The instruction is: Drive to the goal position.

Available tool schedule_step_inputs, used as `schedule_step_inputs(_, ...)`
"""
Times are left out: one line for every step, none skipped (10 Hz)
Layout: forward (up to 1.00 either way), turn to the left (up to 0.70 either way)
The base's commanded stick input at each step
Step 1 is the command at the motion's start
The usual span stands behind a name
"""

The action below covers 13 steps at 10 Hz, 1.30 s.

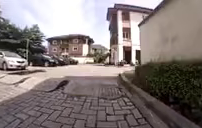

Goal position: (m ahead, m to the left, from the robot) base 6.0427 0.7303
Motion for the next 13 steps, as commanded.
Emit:
schedule_step_inputs(0.5,0.0)
schedule_step_inputs(0.5,0.0)
schedule_step_inputs(0.5,0.0)
schedule_step_inputs(0.5,0.0)
schedule_step_inputs(0.5,0.0)
schedule_step_inputs(0.5,0.0)
schedule_step_inputs(0.5,0.0)
schedule_step_inputs(0.5,0.0)
schedule_step_inputs(0.5,0.0)
schedule_step_inputs(0.5,0.0)
schedule_step_inputs(0.5,0.0)
schedule_step_inputs(0.3,0.0)
schedule_step_inputs(0.3,0.0)
